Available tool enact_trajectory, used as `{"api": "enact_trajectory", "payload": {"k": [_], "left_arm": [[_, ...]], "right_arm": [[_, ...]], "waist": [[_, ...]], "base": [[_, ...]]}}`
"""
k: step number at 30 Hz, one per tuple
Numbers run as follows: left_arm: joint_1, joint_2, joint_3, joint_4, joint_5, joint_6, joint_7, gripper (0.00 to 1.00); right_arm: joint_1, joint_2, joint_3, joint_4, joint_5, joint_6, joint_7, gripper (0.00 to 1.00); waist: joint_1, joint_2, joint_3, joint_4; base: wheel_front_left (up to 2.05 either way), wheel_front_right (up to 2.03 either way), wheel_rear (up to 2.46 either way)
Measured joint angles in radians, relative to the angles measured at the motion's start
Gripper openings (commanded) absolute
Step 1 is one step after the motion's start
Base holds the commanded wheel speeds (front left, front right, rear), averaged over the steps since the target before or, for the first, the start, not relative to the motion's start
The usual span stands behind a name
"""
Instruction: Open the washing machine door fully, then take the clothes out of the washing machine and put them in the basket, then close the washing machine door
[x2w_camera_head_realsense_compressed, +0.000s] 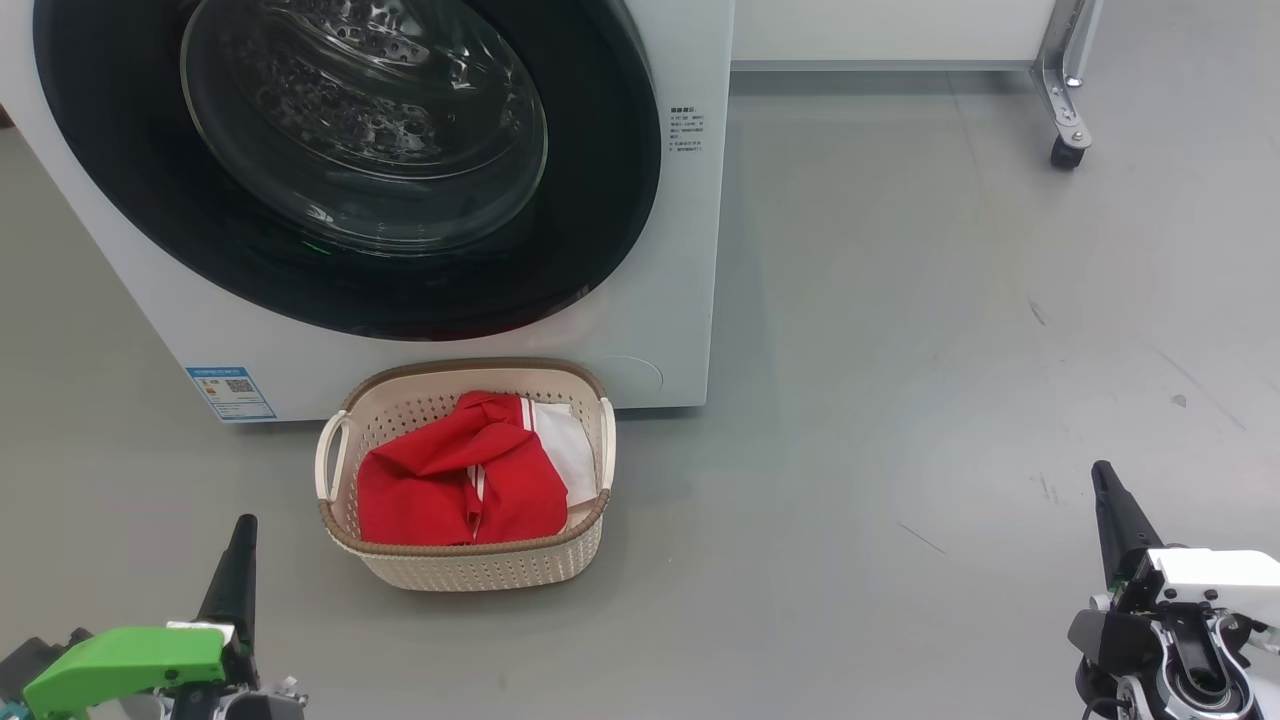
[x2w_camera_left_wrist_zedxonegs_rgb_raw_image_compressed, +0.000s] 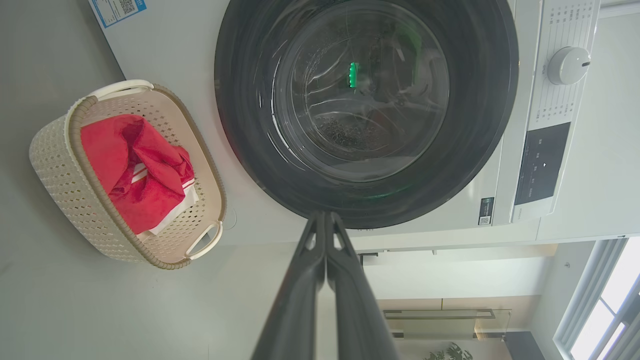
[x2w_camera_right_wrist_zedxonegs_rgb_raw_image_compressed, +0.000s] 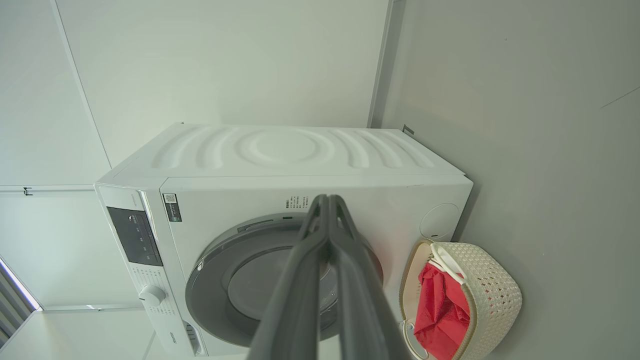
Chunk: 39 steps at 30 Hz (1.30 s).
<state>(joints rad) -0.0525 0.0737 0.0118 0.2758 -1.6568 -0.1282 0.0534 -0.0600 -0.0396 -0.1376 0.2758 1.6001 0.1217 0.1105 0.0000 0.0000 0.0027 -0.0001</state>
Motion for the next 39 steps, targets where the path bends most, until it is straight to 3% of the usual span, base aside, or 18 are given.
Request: {"api": "enact_trajectory", "payload": {"k": [39], "left_arm": [[-0.001, 0.0, 0.004, 0.002, 0.0, 0.0, 0.007, 0.0]], "right_arm": [[0.0, 0.0, 0.0, 0.0, 0.0, 0.0, 0.0, 0.0]], "waist": [[0.0, 0.0, 0.0, 0.0]], "base": [[0.0, 0.0, 0.0]]}}
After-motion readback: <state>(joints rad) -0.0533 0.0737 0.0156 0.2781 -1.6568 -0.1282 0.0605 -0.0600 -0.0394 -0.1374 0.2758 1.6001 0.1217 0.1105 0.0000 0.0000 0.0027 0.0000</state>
